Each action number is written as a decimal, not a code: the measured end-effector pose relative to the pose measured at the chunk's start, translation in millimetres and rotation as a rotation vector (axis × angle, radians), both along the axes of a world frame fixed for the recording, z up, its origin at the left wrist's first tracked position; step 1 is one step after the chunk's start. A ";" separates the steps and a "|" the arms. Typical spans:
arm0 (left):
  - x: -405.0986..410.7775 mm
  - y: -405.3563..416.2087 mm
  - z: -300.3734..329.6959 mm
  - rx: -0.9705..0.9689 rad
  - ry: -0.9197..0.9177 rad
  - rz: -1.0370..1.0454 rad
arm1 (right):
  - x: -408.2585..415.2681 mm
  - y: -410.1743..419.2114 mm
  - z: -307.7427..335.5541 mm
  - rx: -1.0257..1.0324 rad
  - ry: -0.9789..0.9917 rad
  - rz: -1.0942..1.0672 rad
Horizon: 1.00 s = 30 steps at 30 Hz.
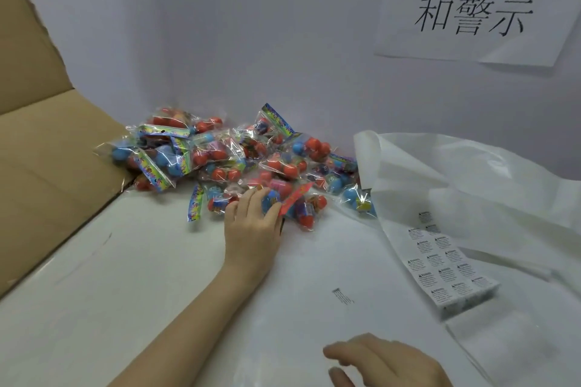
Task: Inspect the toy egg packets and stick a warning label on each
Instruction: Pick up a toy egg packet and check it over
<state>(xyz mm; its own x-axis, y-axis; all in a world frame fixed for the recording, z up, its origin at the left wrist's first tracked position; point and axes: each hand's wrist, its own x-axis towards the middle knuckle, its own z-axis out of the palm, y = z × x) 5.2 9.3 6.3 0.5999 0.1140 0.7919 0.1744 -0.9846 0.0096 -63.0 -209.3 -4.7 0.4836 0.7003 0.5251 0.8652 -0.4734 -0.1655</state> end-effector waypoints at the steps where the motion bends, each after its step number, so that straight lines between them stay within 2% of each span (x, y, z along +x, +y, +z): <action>1: -0.2 1.0 -2.1 -0.006 -0.113 -0.068 | 6.4 0.5 19.5 0.082 -0.047 -0.030; 3: -7.1 -4.8 13.5 -0.130 -0.293 -0.196 | 15.5 6.0 44.2 0.249 -0.043 -0.049; 4: -12.6 -8.1 26.5 -0.242 -0.338 -0.260 | 21.2 7.9 53.1 0.294 0.061 -0.041; 6: -22.1 -18.8 51.0 -0.628 -0.369 -0.409 | 26.2 12.4 62.2 0.463 0.404 -0.067; 8: -31.3 -34.7 71.8 -1.018 -0.316 -0.573 | 38.4 16.5 70.6 0.572 0.687 -0.124; 9: -34.8 -40.3 79.1 -1.124 -0.302 -0.643 | 45.5 17.6 74.6 0.606 0.814 -0.105; 11: -38.2 -46.9 90.6 -1.251 -0.281 -0.716 | 55.3 19.1 83.4 0.670 1.069 0.068; 12: -39.5 -49.0 93.6 -1.325 -0.234 -0.727 | 56.6 19.8 86.9 0.681 1.150 0.171; 14: -38.4 -49.4 87.5 -1.490 -0.018 -0.727 | 58.0 20.6 85.7 0.722 1.201 0.274; 17: -41.6 -58.7 69.6 -1.558 0.319 -0.729 | 61.7 24.7 71.7 0.874 1.210 0.219; 20: -42.5 -71.4 51.1 -1.582 0.321 -0.765 | 64.6 26.4 57.2 0.919 1.160 0.107; 23: -40.4 -70.1 35.9 -1.637 0.290 -0.726 | 67.3 21.2 49.1 0.807 1.084 0.032; 26: -40.1 -64.8 28.6 -1.584 0.378 -0.715 | 72.1 15.3 45.7 0.766 1.185 0.033; 30: -39.6 -65.5 23.8 -1.543 0.471 -0.745 | 73.8 13.5 42.3 0.708 1.192 -0.026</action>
